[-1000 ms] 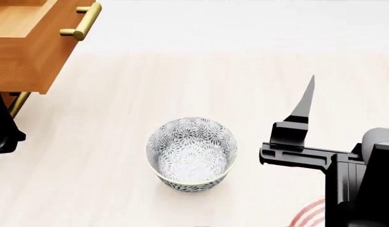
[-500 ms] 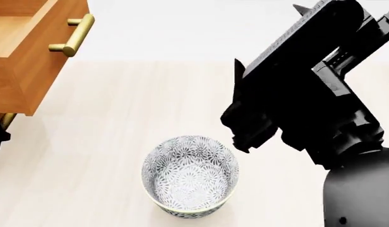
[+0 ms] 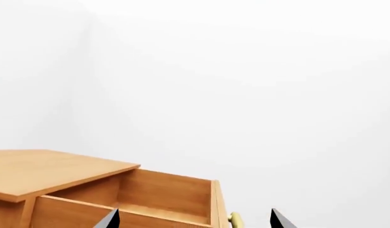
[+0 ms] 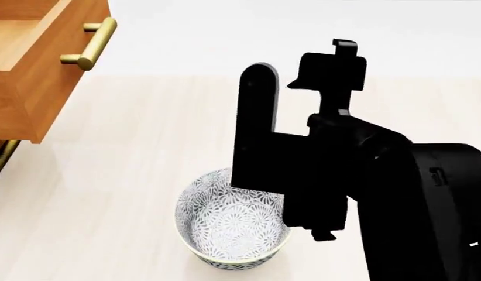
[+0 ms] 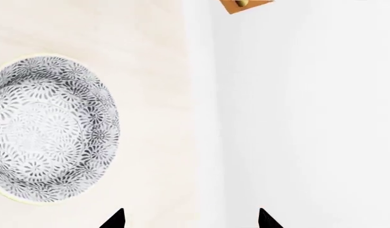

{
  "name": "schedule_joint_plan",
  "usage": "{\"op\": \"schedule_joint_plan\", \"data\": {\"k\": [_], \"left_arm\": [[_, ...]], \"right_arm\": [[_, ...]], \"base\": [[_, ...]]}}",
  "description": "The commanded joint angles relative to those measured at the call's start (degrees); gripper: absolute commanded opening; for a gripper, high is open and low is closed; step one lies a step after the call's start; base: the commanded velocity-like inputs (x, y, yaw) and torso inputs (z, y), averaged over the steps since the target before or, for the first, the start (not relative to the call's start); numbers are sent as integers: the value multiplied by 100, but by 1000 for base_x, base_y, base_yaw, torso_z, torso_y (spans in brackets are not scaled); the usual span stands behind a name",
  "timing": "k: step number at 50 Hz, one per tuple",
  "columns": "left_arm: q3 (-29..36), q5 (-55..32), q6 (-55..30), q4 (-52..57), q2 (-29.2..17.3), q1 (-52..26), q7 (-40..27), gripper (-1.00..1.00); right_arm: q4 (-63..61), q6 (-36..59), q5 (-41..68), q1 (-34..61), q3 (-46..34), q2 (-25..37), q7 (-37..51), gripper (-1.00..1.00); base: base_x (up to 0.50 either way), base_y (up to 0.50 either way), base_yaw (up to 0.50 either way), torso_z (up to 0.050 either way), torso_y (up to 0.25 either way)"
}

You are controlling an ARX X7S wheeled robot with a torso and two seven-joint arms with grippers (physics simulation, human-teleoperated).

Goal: Put the bowl on the plate.

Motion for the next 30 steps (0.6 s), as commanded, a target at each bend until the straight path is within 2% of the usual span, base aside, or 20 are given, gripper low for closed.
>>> {"op": "schedule_joint_plan", "data": {"k": [1,10,30], "left_arm": [[11,-38,84,-37,-41,76,17,100],[2,-45,116,-75,-77,94,0,100],[32,-76,162,-66,-121,139,-53,100]], "right_arm": [[435,-403,-166,246,-760,10,-521,100],[1198,-920,-546,259,-1316,-75,-356,100],[1404,-1184,-31,-181,-1142,-569,4,100]], "base": [[0,0,0,0,0],[0,0,0,0,0],[0,0,0,0,0]]}}
